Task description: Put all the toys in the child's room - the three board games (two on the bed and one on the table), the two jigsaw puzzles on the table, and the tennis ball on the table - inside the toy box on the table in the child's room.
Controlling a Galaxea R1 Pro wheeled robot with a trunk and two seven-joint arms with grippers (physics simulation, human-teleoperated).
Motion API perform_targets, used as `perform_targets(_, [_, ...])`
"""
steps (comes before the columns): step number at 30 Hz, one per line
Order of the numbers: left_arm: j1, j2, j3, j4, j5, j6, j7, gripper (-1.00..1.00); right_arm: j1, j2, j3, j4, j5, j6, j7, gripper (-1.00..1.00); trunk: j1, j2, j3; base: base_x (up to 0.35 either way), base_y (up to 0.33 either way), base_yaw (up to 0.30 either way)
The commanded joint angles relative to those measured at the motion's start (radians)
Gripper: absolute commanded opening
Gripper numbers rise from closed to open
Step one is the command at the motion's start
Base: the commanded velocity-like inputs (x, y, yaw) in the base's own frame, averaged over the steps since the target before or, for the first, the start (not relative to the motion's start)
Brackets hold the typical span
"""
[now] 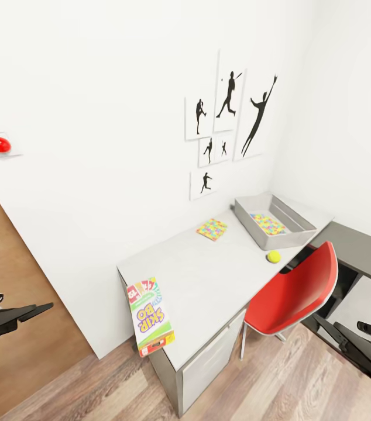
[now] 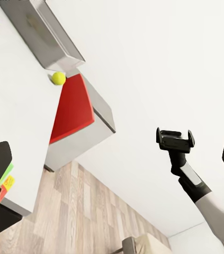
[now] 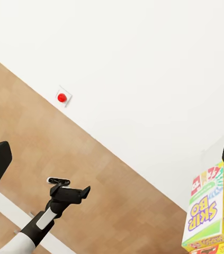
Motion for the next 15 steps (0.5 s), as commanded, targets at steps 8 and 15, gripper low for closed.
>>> perform_targets(8, [-0.001,0.000,-0.003,0.000,-0.001,0.011,-0.004,1.00,0.000,0.000,0.000,-0.001,-0.006,0.008,-0.001,1.00,0.001,-0.002,0.011,0.000,0.000,0.000])
perform_targets(15, [-0.001,0.000,-0.004,0.000,-0.001,0.011,-0.004,1.00,0.000,-0.001,0.000,-0.001,-0.006,0.007,0.000,1.00,0.004,-0.009,0.020,0.000,0.000,0.000])
